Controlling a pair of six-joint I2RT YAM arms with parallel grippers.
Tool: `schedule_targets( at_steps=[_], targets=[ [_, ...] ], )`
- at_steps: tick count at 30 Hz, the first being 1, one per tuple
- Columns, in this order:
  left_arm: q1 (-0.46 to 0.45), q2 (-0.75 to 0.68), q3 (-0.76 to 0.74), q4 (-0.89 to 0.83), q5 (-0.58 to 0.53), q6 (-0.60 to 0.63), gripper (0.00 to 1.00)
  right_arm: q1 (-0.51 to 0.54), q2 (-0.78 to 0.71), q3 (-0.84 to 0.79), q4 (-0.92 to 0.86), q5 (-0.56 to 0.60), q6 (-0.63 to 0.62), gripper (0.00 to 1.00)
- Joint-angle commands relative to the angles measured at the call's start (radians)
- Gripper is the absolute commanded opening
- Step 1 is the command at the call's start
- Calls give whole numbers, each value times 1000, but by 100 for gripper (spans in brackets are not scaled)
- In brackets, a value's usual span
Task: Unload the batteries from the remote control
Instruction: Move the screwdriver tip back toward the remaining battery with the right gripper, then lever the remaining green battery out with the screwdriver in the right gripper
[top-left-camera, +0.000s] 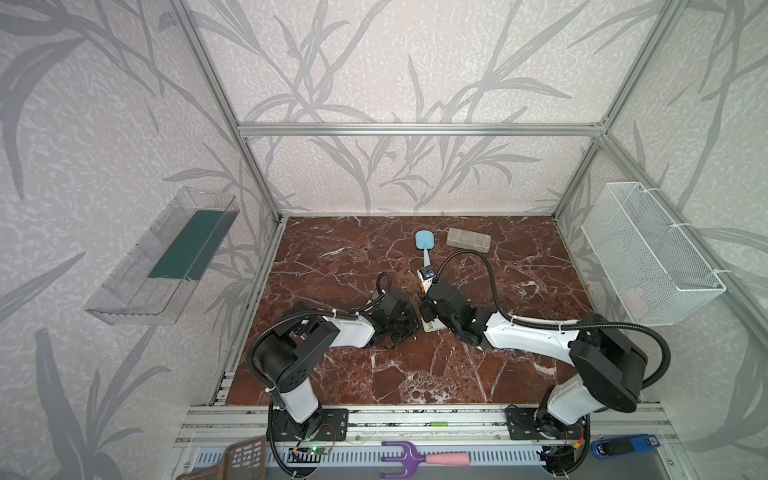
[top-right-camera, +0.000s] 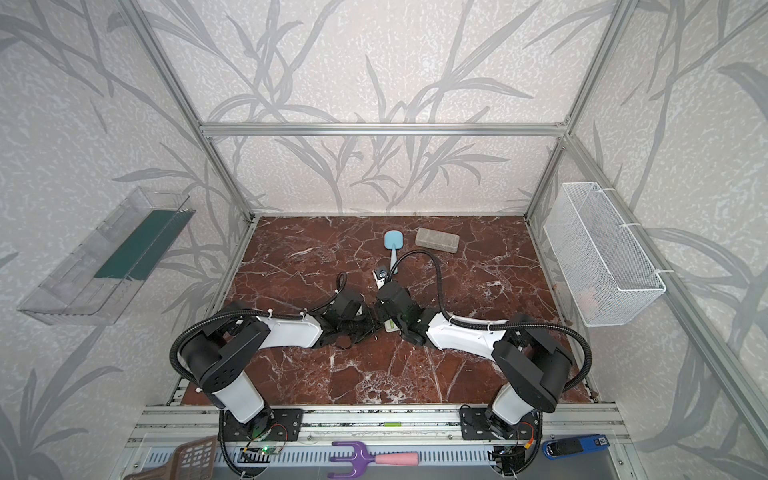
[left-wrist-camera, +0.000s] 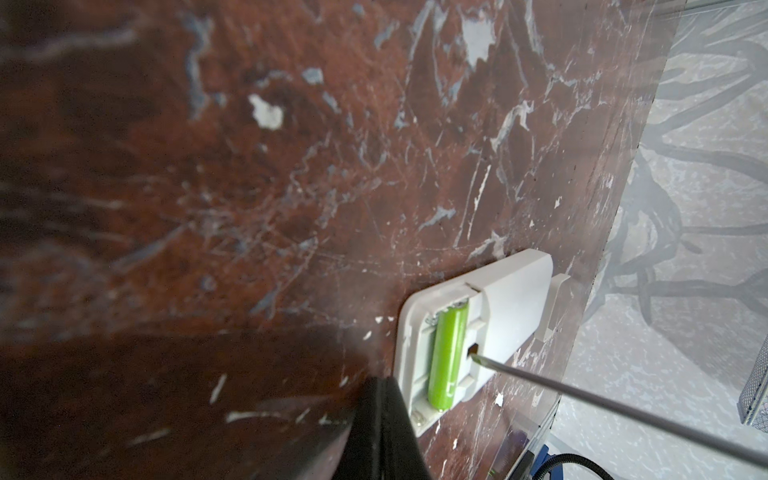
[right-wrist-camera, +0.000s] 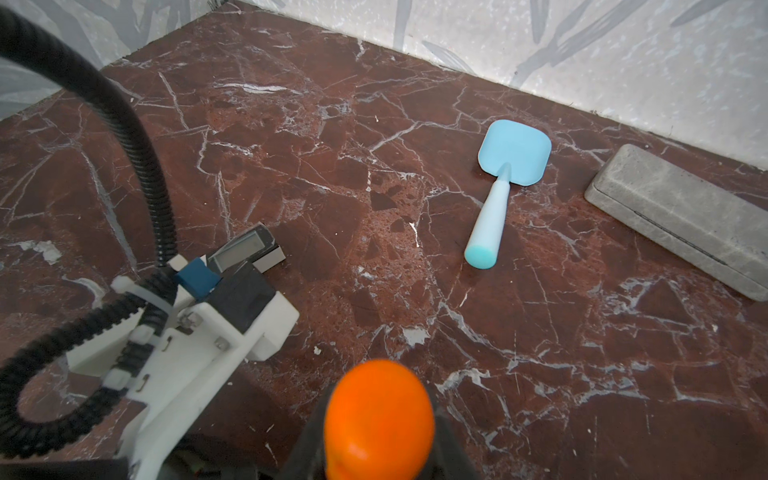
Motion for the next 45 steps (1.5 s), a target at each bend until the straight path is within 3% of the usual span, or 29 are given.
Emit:
schedule_targets(
  at_steps=[1, 12, 24, 37, 45],
  targets=[
    [-3, 19, 15, 9, 4, -8, 7, 4, 18, -10, 37, 25, 0, 0],
    [-3, 28, 14, 18, 9, -16, 7, 14, 21, -40, 15, 47, -20, 0],
    [-6, 61, 11, 120, 32, -102, 7, 114, 47, -114, 123, 199, -72, 0],
    [3, 75, -24, 170, 42, -121, 7, 142, -31, -150, 182, 200, -7, 0],
    [4, 43, -34, 169, 64, -111, 7, 137, -108, -157, 225, 127, 24, 0]
  ],
)
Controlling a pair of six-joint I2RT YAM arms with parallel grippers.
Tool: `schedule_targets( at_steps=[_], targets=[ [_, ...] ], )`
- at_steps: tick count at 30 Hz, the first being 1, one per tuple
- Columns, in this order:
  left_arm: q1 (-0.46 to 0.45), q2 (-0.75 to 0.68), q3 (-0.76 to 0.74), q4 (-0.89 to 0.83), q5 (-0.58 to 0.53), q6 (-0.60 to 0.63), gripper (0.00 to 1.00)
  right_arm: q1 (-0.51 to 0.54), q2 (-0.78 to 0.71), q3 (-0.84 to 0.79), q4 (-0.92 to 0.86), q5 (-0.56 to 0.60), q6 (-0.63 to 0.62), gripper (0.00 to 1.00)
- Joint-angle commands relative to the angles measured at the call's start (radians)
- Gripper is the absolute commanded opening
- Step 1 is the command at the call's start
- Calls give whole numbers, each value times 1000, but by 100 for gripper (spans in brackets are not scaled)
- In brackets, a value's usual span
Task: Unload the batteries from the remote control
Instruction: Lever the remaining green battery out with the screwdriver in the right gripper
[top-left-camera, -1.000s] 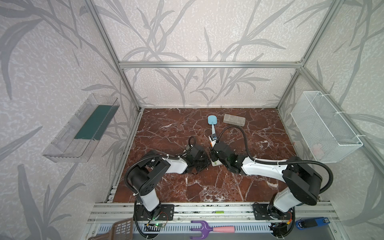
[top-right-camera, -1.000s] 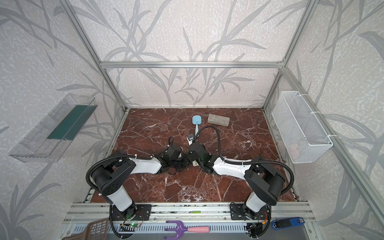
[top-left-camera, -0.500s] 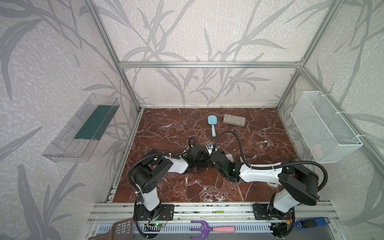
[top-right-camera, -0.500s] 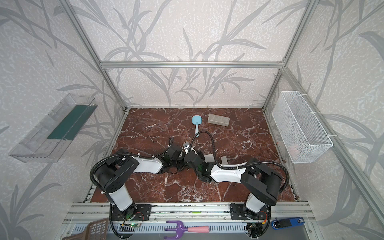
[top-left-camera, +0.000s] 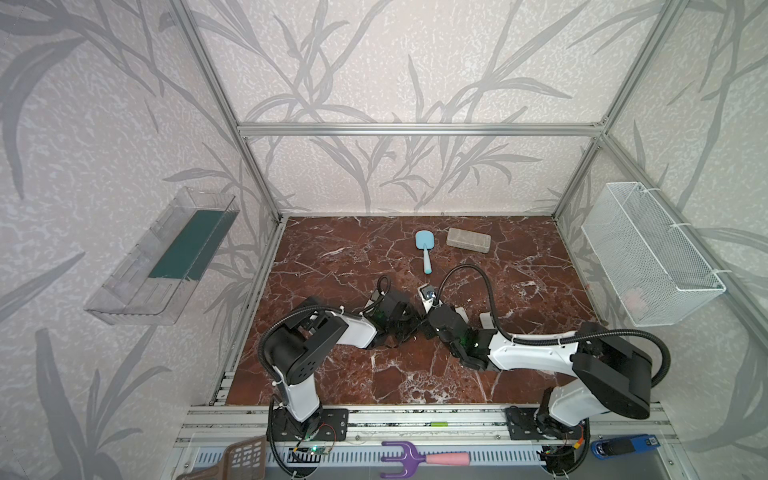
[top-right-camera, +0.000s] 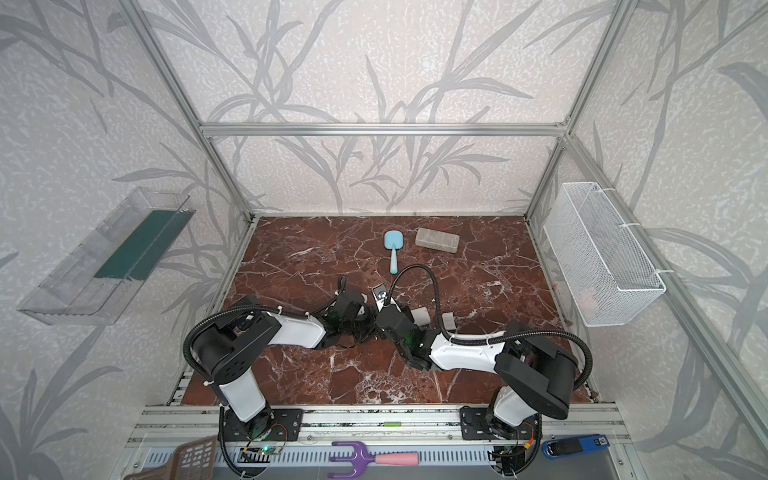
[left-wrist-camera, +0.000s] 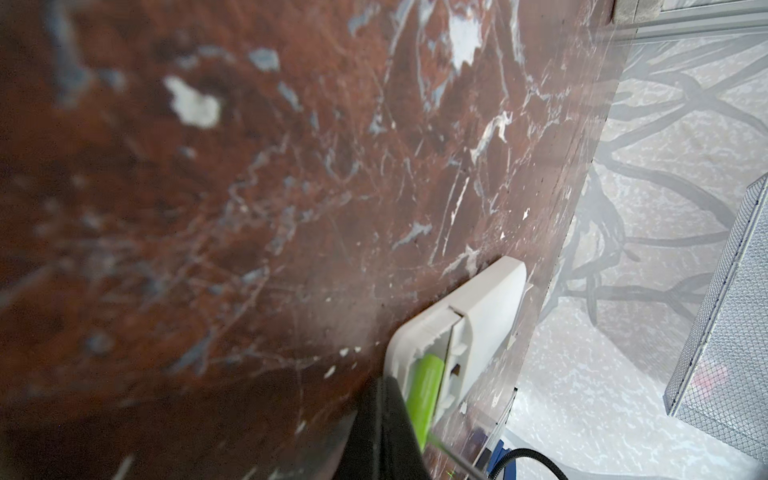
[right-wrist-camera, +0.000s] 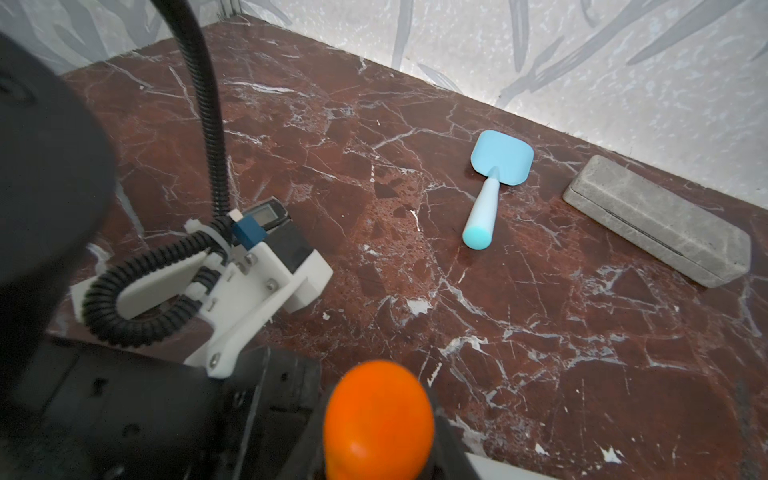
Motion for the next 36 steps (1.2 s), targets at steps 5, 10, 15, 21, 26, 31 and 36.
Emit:
schedule_targets(
  at_steps=[5, 10, 15, 21, 26, 31, 36],
  targets=[
    [11, -52, -21, -39, 10, 20, 7, 4, -57, 12, 54, -78, 15, 0],
    [20, -99, -55, -46, 10, 38, 7, 3, -70, -3, 69, -142, 31, 0],
    [25, -138, -78, -83, 7, 64, 7, 3, -103, -18, 88, -164, 43, 0],
    [43, -161, -86, -168, -27, 112, 7, -75, -127, 26, -42, -136, 69, 0],
    [43, -153, -61, -189, -32, 132, 7, -138, -79, 67, -99, -169, 43, 0],
    [42, -136, -47, -189, -30, 136, 7, -157, -22, 98, -99, -183, 1, 0],
    [40, -115, -40, -171, -18, 130, 7, -162, 27, 112, -88, -190, -33, 0]
  ],
)
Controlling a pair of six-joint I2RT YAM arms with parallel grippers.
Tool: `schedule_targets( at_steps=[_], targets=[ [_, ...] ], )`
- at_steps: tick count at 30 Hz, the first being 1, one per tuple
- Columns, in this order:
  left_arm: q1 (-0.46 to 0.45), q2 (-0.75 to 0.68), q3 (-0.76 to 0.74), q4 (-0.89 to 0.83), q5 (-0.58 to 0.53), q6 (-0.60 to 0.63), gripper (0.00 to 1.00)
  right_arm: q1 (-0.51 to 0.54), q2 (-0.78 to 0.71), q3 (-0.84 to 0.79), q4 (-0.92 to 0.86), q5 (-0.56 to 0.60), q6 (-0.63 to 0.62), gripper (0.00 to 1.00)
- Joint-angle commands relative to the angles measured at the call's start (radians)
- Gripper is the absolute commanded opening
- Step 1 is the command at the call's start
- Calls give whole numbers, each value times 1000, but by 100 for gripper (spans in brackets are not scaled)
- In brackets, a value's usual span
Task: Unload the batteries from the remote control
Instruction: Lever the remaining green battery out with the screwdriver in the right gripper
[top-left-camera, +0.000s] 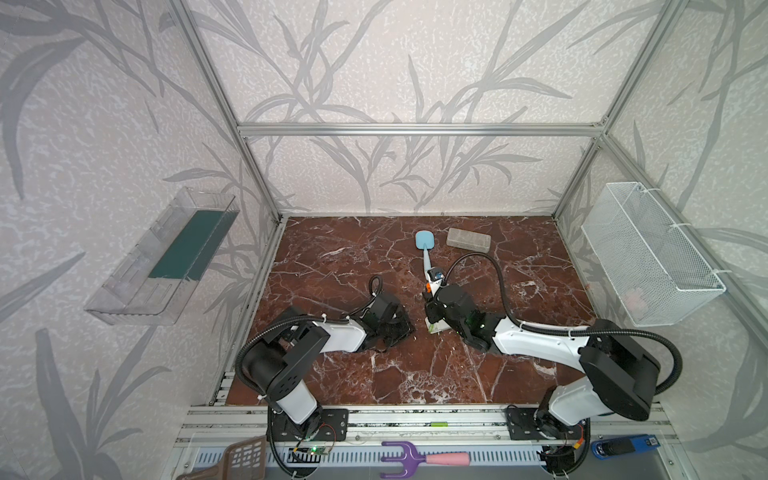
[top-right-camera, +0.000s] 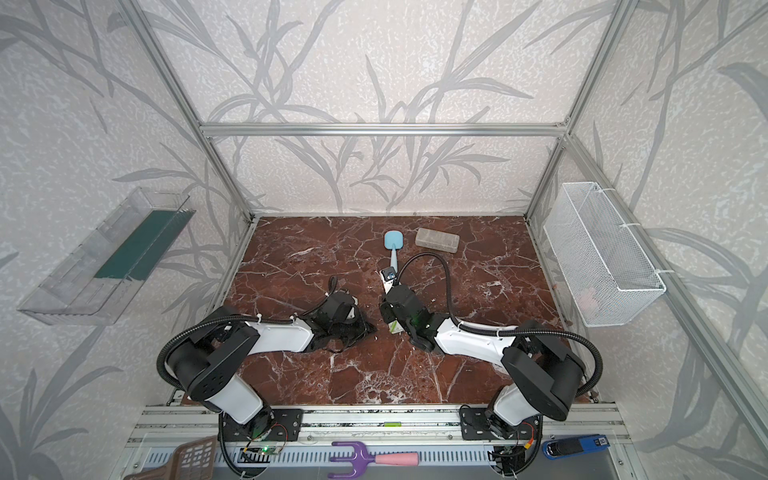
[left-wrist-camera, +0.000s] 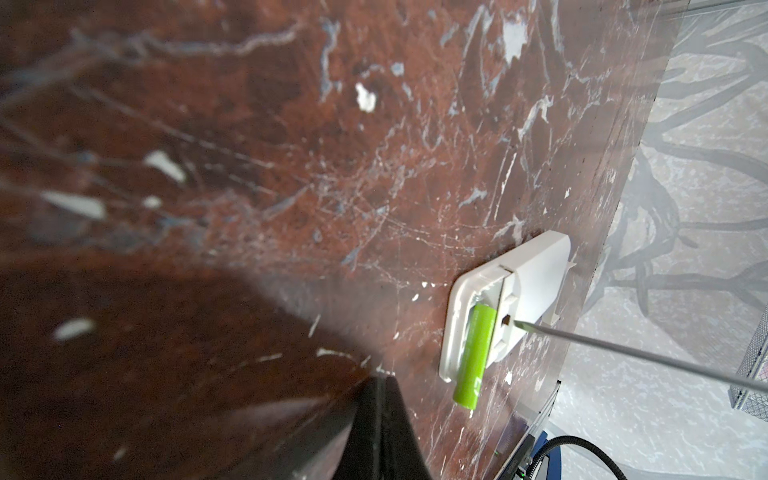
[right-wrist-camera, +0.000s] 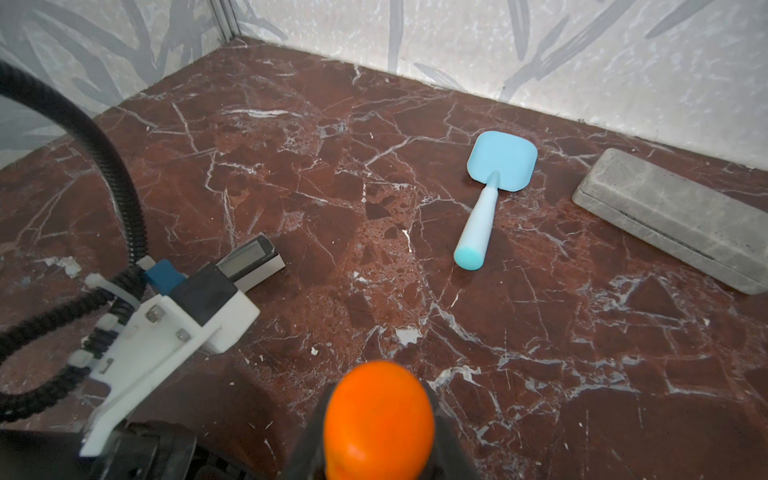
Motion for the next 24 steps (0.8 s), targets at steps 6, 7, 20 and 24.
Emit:
schedule_targets(
  at_steps=[6, 7, 20, 24],
  targets=[
    [-1, 30, 24, -1, -6, 4, 7, -5, 39, 40, -10, 1, -90, 0],
    [-1, 33, 24, 4, -5, 3, 7, -5, 40, 39, -15, 5, -99, 0],
    [-5, 36, 21, 10, -4, -1, 7, -14, 64, 35, -10, -76, -83, 0],
    [-5, 38, 16, 9, -5, 0, 7, -26, 35, 17, -7, -134, -12, 0]
  ],
)
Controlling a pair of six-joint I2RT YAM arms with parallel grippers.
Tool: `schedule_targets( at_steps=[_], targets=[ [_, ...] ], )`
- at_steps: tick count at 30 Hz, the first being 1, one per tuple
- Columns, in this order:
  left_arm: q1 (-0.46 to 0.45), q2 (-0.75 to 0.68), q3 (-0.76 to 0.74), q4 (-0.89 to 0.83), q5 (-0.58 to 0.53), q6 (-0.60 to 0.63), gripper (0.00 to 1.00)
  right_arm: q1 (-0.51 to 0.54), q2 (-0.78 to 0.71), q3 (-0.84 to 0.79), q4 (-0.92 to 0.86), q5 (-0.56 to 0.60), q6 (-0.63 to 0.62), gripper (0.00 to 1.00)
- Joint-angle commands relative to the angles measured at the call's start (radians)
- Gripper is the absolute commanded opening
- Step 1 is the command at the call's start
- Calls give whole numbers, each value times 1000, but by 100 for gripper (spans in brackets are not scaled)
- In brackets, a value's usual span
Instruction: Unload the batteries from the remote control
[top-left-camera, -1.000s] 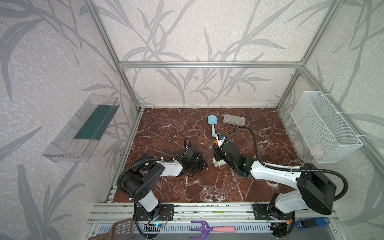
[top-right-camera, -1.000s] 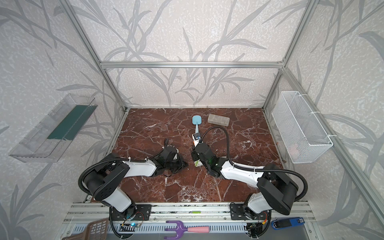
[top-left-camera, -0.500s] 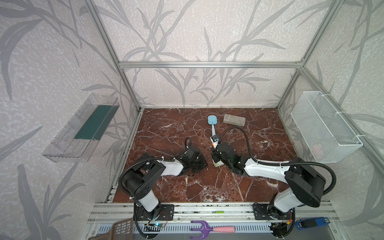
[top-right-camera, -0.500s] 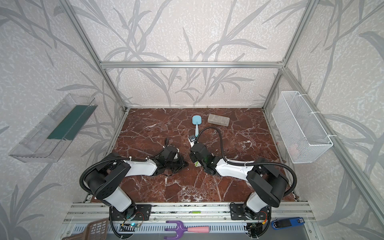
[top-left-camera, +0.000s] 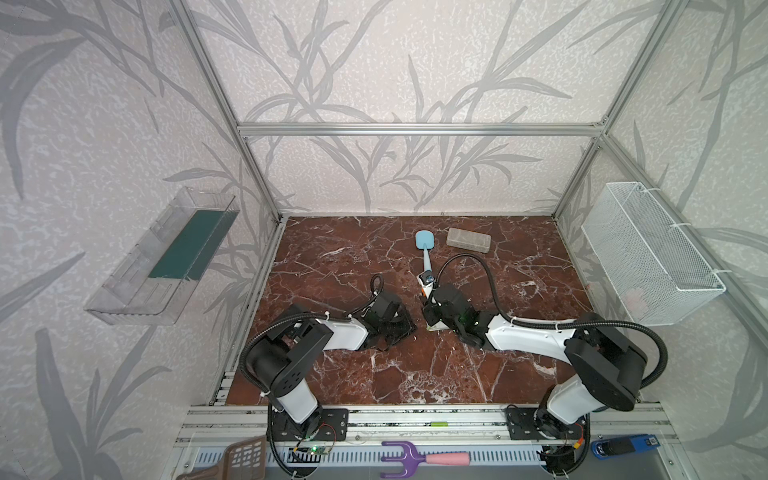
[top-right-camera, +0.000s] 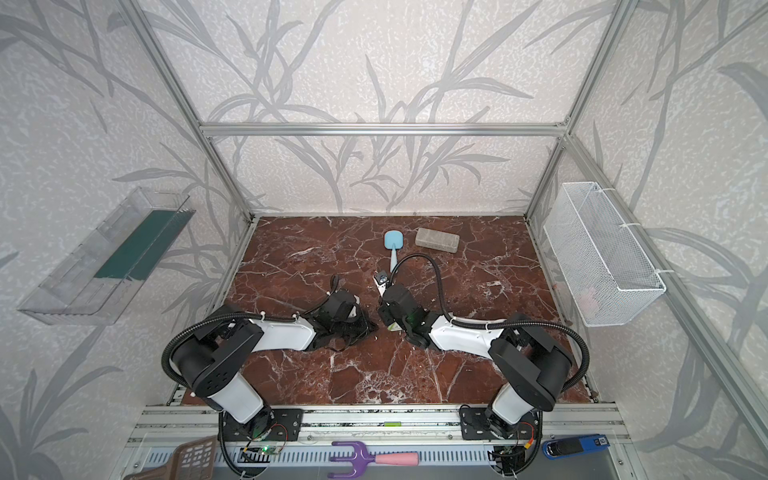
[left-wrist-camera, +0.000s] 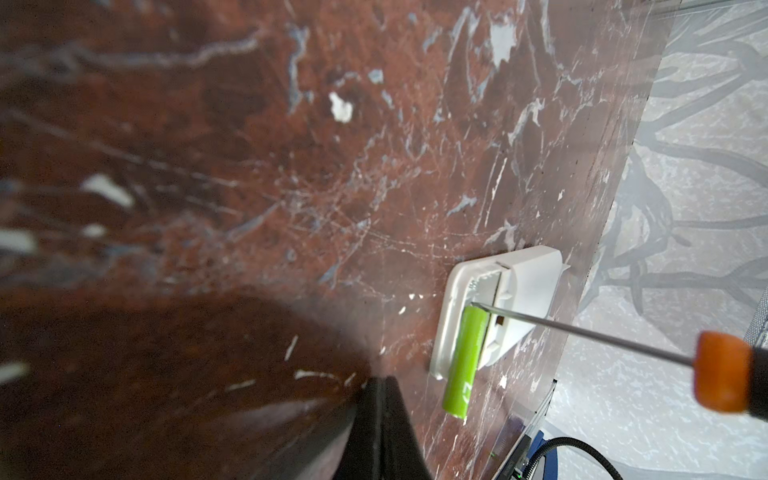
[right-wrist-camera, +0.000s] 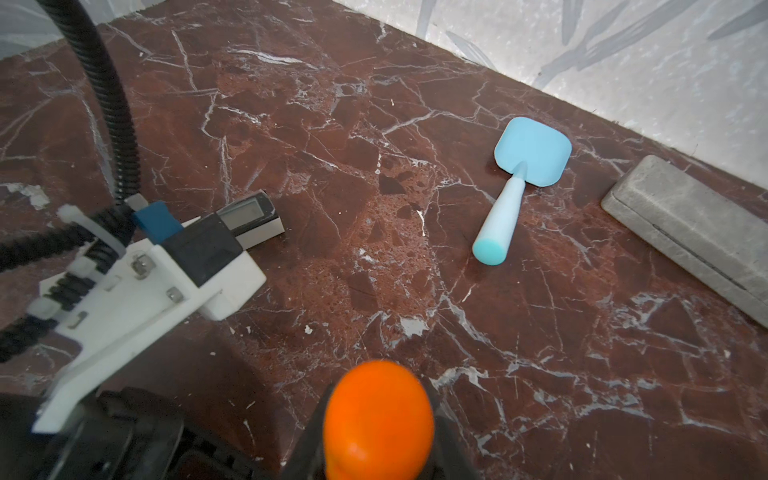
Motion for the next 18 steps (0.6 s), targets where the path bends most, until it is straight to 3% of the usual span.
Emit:
schedule_targets(
  at_steps=[1, 13, 18],
  targets=[
    [-5, 15, 1, -12, -13, 0, 7, -9, -28, -7, -1, -66, 78, 0],
    [0, 34, -3, 7, -3, 5, 7, -10, -153, -46, -61, -167, 222, 0],
    [-1, 37, 0, -1, -4, 13, 6, -9, -183, -48, -112, -133, 237, 0]
  ],
)
